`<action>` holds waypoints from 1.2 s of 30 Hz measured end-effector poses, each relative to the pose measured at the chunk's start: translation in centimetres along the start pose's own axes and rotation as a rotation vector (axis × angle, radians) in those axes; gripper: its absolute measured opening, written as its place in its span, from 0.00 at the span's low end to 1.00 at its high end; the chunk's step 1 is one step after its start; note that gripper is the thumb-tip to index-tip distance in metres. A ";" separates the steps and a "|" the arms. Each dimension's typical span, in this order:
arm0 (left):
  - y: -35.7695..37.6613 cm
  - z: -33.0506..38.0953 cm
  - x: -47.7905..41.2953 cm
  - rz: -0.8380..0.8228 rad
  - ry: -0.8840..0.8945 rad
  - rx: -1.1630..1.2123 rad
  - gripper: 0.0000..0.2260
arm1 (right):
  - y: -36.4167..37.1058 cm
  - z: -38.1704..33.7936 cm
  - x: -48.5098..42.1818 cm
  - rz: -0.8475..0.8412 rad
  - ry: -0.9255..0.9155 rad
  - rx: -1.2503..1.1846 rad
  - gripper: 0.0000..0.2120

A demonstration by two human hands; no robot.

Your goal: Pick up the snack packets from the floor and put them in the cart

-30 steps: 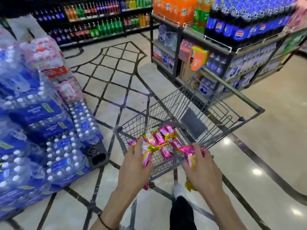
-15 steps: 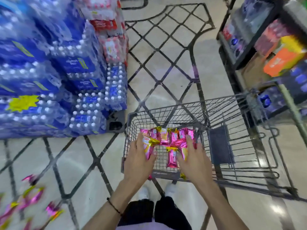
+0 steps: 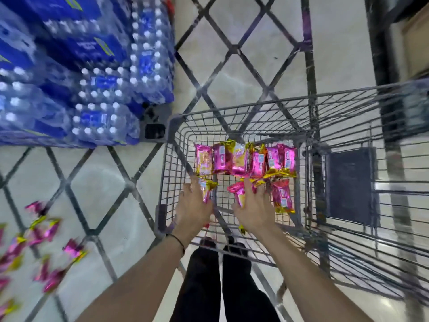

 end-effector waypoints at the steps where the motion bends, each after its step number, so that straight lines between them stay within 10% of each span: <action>1: 1.4 -0.4 -1.1 -0.018 0.003 -0.014 0.39 | 1.4 0.2 -1.0 -0.014 0.018 0.006 0.39; 19: 11.7 -4.9 -7.4 0.001 -0.076 -0.174 0.44 | 13.5 1.6 -10.1 0.002 0.077 0.081 0.39; 36: 2.7 -1.0 -3.4 -0.044 0.073 -0.237 0.21 | 2.5 1.7 -3.6 0.158 -0.033 0.254 0.30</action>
Point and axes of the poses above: each hand's wrist, its own x-axis away from the middle knuckle, its own y-axis out of the palm, z = x × y, the point moved 8 cm from there along -x, towards the middle knuckle, and after that the axes turned 10 degrees about z, right-handed, at the moved point
